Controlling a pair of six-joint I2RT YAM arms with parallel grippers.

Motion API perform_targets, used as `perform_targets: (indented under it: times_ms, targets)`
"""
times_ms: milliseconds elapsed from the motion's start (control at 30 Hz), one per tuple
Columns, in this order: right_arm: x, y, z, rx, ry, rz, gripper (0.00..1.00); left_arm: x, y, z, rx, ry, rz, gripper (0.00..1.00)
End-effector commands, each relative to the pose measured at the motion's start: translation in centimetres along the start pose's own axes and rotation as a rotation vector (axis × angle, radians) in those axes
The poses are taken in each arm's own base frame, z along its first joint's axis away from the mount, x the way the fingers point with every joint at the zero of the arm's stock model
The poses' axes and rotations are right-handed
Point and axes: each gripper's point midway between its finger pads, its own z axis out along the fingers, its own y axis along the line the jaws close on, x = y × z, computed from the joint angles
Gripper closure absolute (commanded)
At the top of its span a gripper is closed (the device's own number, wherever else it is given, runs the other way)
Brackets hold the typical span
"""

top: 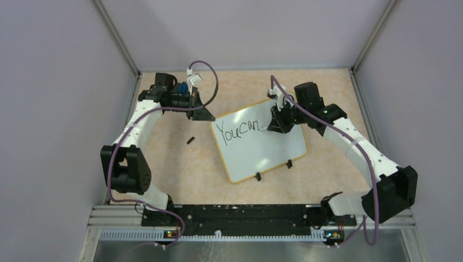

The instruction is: Write a sentence on the whiteboard

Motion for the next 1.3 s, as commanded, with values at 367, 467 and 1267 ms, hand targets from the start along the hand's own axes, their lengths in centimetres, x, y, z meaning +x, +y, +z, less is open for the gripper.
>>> perform_targets:
  times_ms: [367,467,1267]
  targets:
    - [-4.0,1.7,-4.0,-0.044,-0.138,-0.046,1.0,-0.1,0.3,0.5,-0.017,0.031,0.007,1.0]
    - [-4.0,0.7,-4.4,-0.017,-0.146,-0.039,1.0,-0.7,0.7,0.5,-0.031,0.029,0.017,1.0]
    - [-4.8,-0.1,-5.1,-0.008,-0.195,-0.038,1.0,-4.0,2.2,0.2,-0.092,0.026,0.124,1.0]
